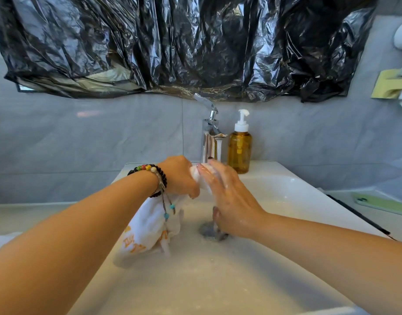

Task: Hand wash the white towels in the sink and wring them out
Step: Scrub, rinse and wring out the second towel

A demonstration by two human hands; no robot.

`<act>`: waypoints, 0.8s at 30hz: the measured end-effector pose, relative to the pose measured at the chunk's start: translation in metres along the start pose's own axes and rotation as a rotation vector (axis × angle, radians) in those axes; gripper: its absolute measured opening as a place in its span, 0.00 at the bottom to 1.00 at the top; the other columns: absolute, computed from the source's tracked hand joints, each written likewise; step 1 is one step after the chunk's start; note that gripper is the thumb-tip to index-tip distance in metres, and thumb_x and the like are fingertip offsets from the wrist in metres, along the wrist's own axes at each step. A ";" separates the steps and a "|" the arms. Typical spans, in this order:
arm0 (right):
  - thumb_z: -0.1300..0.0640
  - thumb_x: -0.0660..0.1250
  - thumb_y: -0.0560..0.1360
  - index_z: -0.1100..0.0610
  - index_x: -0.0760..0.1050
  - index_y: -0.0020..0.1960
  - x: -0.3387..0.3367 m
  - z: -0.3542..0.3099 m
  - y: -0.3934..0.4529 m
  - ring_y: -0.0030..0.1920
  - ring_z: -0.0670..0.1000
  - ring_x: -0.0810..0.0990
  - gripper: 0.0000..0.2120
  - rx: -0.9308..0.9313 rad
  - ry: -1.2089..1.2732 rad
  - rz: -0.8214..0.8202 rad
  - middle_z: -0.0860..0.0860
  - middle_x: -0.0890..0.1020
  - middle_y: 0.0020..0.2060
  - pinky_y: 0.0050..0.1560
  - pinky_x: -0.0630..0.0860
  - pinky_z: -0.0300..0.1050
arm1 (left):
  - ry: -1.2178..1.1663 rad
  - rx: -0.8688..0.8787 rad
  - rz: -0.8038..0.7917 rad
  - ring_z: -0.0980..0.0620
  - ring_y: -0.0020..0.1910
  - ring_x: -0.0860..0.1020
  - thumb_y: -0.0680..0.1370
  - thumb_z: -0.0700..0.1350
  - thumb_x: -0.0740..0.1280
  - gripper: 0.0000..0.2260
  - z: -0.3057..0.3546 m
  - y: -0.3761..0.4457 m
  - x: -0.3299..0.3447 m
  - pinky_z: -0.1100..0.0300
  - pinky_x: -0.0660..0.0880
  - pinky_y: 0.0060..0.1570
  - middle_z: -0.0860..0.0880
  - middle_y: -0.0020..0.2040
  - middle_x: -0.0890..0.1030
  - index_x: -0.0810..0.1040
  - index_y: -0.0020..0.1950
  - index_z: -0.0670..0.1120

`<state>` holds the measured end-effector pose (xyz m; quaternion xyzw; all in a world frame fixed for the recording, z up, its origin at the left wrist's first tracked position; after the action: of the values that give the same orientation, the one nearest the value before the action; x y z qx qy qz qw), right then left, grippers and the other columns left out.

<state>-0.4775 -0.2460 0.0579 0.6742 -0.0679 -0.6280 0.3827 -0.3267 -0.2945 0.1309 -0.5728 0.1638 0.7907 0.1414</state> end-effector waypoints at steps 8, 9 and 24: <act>0.58 0.76 0.62 0.56 0.77 0.56 -0.025 0.023 0.033 0.42 0.56 0.81 0.24 -0.110 -0.105 0.052 0.51 0.82 0.47 0.34 0.77 0.46 | -0.136 0.051 -0.273 0.52 0.39 0.75 0.70 0.44 0.76 0.09 0.019 0.002 0.019 0.60 0.73 0.41 0.51 0.39 0.78 0.78 0.43 0.45; 0.56 0.75 0.65 0.55 0.76 0.56 -0.028 0.024 0.036 0.43 0.53 0.80 0.20 -0.065 -0.118 -0.047 0.50 0.81 0.46 0.37 0.74 0.43 | -0.046 0.065 -0.235 0.51 0.41 0.76 0.70 0.45 0.76 0.10 0.022 0.004 0.022 0.59 0.74 0.43 0.49 0.42 0.79 0.78 0.47 0.44; 0.61 0.67 0.70 0.56 0.76 0.45 -0.012 0.014 0.004 0.37 0.52 0.76 0.05 0.601 0.439 -0.679 0.55 0.77 0.40 0.32 0.73 0.40 | 0.635 0.539 0.055 0.48 0.39 0.71 0.76 0.51 0.68 0.19 0.051 0.005 0.031 0.57 0.69 0.41 0.50 0.43 0.73 0.68 0.64 0.48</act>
<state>-0.4916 -0.2476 0.0711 0.8549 0.0597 -0.5131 -0.0491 -0.3820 -0.2761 0.1163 -0.7260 0.4155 0.5073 0.2075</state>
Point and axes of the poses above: each hand's wrist, its own y-axis towards the middle knuckle, its own x-axis out of the palm, z = x × y, the point moved 2 cm from there along y, towards the middle knuckle
